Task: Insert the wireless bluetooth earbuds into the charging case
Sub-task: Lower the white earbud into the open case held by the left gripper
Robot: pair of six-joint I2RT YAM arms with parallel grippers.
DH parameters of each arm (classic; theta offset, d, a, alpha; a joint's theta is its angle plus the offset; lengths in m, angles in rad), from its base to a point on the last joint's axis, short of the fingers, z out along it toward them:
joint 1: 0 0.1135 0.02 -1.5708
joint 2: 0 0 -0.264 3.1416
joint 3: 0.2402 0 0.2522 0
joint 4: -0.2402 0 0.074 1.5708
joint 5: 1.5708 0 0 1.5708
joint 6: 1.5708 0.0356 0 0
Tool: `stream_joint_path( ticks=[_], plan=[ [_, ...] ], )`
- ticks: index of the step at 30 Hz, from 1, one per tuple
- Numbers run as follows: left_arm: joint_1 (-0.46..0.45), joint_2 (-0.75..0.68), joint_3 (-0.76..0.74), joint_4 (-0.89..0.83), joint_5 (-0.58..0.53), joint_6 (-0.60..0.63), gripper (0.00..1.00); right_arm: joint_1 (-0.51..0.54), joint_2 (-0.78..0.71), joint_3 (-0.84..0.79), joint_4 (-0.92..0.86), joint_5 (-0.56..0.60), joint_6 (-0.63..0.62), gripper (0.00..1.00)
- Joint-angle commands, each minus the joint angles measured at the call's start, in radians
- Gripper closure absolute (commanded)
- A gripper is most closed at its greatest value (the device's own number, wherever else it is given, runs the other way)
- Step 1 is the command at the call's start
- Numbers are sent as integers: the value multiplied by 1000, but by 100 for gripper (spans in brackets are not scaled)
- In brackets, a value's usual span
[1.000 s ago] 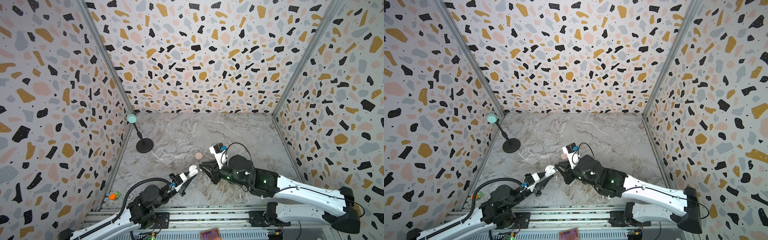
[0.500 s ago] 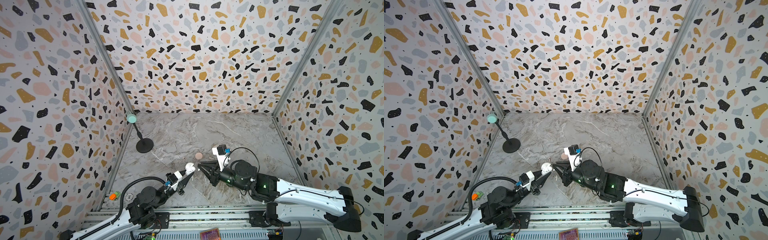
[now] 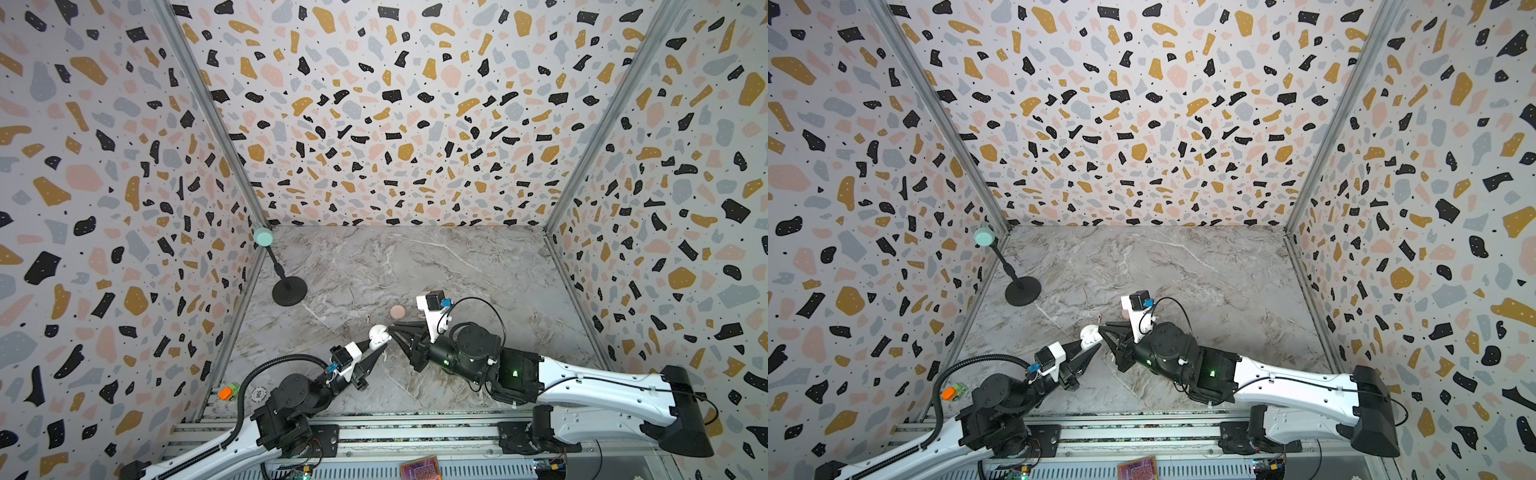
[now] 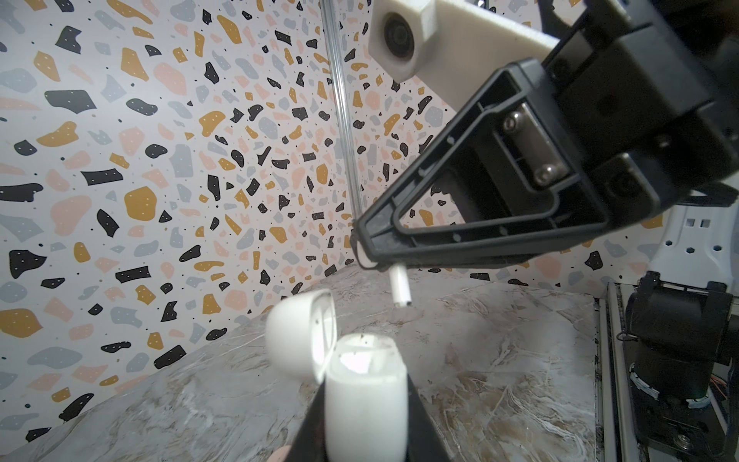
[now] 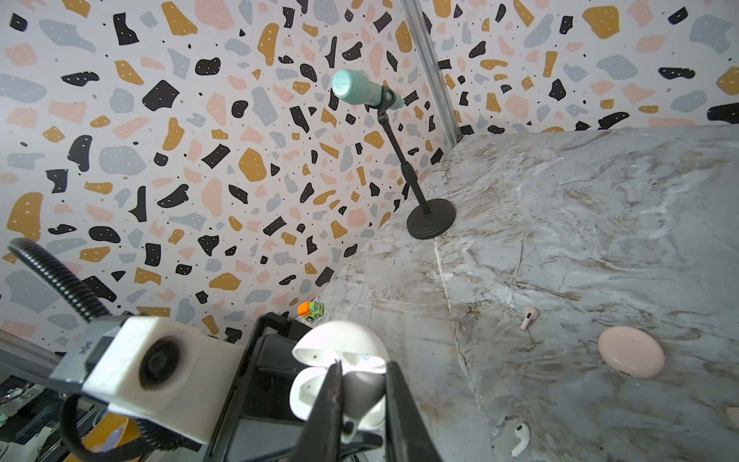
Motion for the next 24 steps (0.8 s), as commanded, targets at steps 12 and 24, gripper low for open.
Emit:
stream_joint_path(
  ticks=[12,24],
  plan=[
    [-3,-16,-10,51,-4,-6,100,22,22,-7,59,31,2,100],
    [-3,-14,-10,49,-4,-5,100,28,40,1,66,48,-7,100]
  ],
)
